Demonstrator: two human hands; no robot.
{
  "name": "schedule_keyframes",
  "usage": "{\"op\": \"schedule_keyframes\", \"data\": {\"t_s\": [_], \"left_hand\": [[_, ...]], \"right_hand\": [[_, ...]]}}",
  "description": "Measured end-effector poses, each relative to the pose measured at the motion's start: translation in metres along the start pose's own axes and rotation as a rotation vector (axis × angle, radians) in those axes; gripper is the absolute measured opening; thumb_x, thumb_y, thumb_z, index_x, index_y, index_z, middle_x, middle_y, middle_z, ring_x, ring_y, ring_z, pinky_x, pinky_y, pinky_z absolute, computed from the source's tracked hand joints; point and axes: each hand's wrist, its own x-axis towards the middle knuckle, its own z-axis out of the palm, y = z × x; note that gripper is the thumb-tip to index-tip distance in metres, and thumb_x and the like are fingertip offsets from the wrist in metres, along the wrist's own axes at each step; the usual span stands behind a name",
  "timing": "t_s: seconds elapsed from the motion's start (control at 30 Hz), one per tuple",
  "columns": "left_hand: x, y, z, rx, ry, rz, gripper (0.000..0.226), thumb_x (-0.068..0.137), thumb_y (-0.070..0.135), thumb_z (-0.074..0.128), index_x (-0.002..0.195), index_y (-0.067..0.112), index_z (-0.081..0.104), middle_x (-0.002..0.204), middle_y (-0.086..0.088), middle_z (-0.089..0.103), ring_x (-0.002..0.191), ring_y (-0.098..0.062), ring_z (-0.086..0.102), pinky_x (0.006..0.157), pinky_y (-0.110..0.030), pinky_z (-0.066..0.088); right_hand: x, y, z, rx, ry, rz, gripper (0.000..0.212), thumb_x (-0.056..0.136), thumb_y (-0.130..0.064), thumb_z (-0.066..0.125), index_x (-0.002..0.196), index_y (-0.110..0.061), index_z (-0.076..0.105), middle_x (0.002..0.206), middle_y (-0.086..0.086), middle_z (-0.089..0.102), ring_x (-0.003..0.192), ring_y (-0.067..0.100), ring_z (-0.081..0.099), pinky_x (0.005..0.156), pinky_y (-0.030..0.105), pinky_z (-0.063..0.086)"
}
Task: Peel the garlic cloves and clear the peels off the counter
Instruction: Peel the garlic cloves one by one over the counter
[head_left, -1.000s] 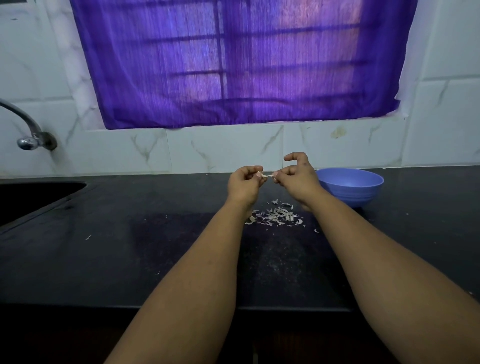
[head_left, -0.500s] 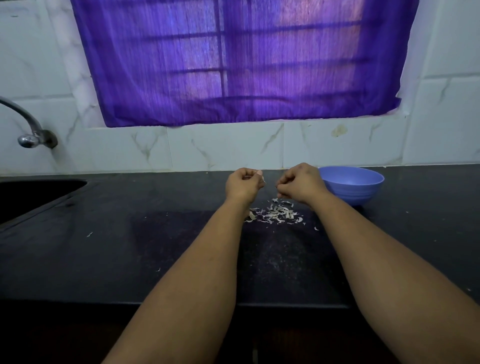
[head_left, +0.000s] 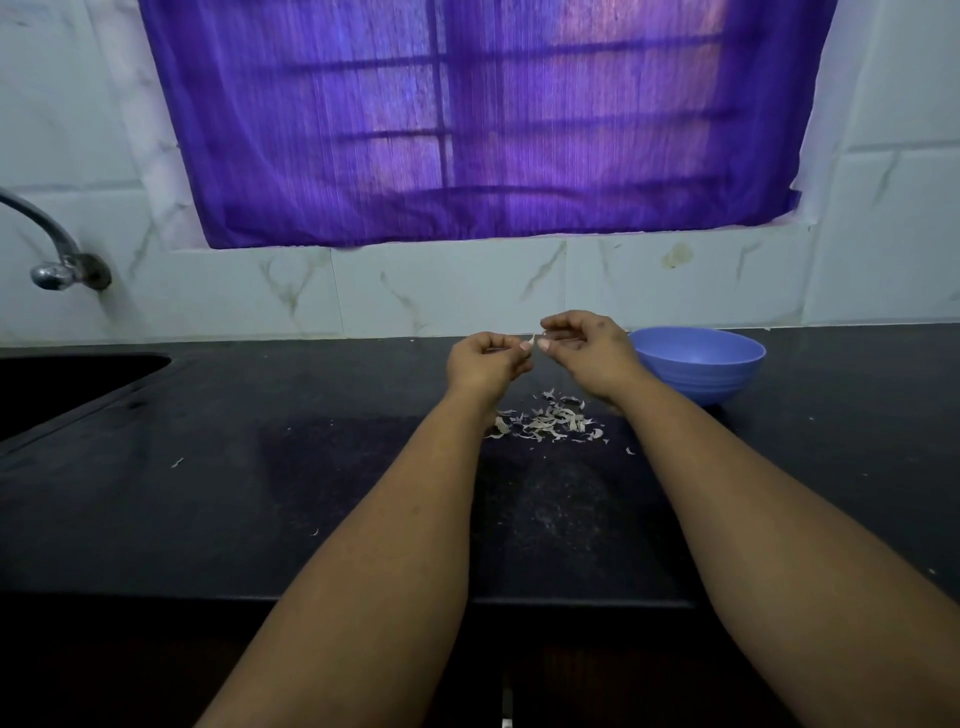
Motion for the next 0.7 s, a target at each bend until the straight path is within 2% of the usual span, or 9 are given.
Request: {"op": "schedule_keyframes", "data": {"t_s": [0.1,0.17,0.23,0.3,0.37,0.43,0.53,0.6,0.7], "left_hand": [[-0.001,0.002,0.001,-0.020,-0.046,-0.001,0.013,0.086,-0.003,0.066,0.078,0.005,0.060,0.081,-0.012,0.064,0.073,-0.017,0.065,0.066,-0.018,0.057],[-0.002,0.003,0.001,-0.011,-0.062,-0.010,0.012,0.088,0.000,0.065,0.079,0.007,0.060,0.082,-0.011,0.065,0.069,-0.016,0.064,0.062,-0.017,0.055],[-0.004,0.005,0.001,0.015,-0.060,-0.030,0.010,0.090,0.005,0.064,0.081,0.008,0.061,0.083,-0.009,0.067,0.066,-0.013,0.064,0.055,-0.015,0.051],[-0.004,0.006,0.001,0.028,-0.045,-0.043,0.010,0.092,0.011,0.063,0.083,0.009,0.061,0.084,-0.007,0.068,0.063,-0.012,0.063,0.052,-0.015,0.048],[-0.004,0.006,0.000,0.065,0.006,-0.039,0.015,0.096,0.016,0.057,0.083,0.010,0.060,0.081,-0.005,0.070,0.057,-0.012,0.061,0.049,-0.017,0.046],[-0.001,0.002,-0.003,0.330,0.108,0.036,0.021,0.097,0.023,0.055,0.082,0.010,0.062,0.074,-0.001,0.071,0.050,-0.010,0.060,0.050,-0.020,0.045],[-0.001,0.000,-0.008,0.776,0.132,0.098,0.025,0.084,0.033,0.073,0.075,0.011,0.065,0.067,0.000,0.071,0.053,-0.010,0.066,0.053,-0.021,0.048],[-0.001,0.002,-0.008,0.878,0.157,0.077,0.036,0.074,0.040,0.080,0.064,0.013,0.059,0.063,-0.003,0.068,0.058,-0.014,0.066,0.055,-0.025,0.050],[0.001,0.003,-0.009,0.944,0.147,0.090,0.040,0.085,0.046,0.067,0.063,0.013,0.061,0.065,-0.006,0.069,0.065,-0.019,0.067,0.061,-0.027,0.051]], "right_hand": [[0.000,0.001,0.000,0.052,-0.029,0.024,0.026,0.086,-0.017,0.071,0.111,-0.021,0.064,0.097,-0.004,0.068,0.094,0.012,0.066,0.095,0.036,0.053],[-0.001,0.002,0.000,0.014,-0.024,0.013,0.015,0.084,-0.018,0.073,0.097,-0.024,0.068,0.091,-0.001,0.069,0.091,0.014,0.066,0.091,0.035,0.054],[-0.003,0.001,-0.001,0.008,0.005,0.002,0.009,0.081,-0.023,0.076,0.085,-0.024,0.068,0.079,-0.003,0.067,0.079,0.012,0.062,0.077,0.028,0.054],[-0.004,0.000,-0.002,0.005,0.015,-0.010,0.013,0.079,-0.028,0.078,0.082,-0.018,0.069,0.071,-0.005,0.062,0.067,0.007,0.054,0.063,0.020,0.046],[-0.003,-0.001,-0.002,0.013,0.032,-0.009,0.015,0.080,-0.029,0.078,0.081,-0.016,0.070,0.067,-0.008,0.059,0.062,0.005,0.050,0.061,0.018,0.041],[-0.003,-0.001,-0.003,0.017,0.069,-0.001,0.014,0.079,-0.028,0.078,0.079,-0.017,0.069,0.069,-0.009,0.062,0.063,0.003,0.052,0.062,0.018,0.041],[-0.003,0.000,-0.005,-0.047,0.089,0.001,0.016,0.075,-0.028,0.081,0.078,-0.016,0.072,0.072,-0.009,0.066,0.067,0.001,0.057,0.061,0.013,0.042],[-0.004,0.001,-0.007,-0.088,0.089,0.008,0.018,0.074,-0.030,0.082,0.078,-0.015,0.073,0.073,-0.009,0.067,0.068,0.001,0.058,0.060,0.013,0.042],[-0.003,0.002,-0.007,-0.099,0.100,0.034,0.018,0.073,-0.030,0.083,0.078,-0.015,0.073,0.072,-0.009,0.067,0.068,0.001,0.058,0.058,0.013,0.040]]}}
